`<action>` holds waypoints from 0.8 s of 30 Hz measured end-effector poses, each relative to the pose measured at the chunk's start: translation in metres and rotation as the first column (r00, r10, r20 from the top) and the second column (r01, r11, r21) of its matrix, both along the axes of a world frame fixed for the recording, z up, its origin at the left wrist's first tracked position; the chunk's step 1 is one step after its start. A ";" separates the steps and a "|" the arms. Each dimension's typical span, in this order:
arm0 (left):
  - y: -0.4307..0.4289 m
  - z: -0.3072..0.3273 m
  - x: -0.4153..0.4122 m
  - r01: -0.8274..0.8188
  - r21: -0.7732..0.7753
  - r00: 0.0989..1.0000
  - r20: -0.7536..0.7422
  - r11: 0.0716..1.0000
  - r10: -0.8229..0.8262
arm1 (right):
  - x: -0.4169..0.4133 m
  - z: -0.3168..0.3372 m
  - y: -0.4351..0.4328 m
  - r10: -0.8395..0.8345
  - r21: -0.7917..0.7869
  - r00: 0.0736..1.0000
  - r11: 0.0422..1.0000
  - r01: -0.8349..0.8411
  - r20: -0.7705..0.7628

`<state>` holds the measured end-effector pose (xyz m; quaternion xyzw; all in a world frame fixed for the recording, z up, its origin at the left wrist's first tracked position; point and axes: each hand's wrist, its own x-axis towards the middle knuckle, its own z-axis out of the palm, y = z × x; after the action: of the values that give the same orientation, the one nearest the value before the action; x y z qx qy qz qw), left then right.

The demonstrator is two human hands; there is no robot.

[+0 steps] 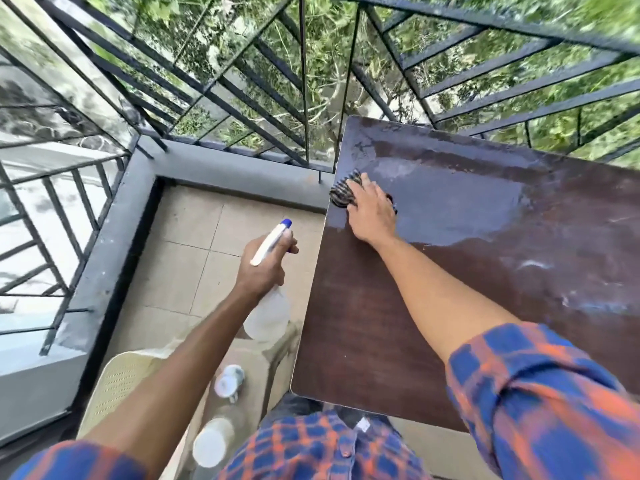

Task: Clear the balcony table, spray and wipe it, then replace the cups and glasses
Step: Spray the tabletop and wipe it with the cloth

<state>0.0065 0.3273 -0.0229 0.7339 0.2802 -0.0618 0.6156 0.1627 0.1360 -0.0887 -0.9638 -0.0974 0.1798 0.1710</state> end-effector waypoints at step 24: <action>-0.080 0.023 0.032 0.077 -0.017 0.997 0.034 0.997 -0.076 | -0.025 0.006 -0.132 -0.560 -0.068 0.828 0.826 0.560 0.020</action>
<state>0.0386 0.2476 -0.0001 0.7393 0.2410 -0.0756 0.6243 0.1377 0.0041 -0.0823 -0.9554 0.1959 0.1255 0.1818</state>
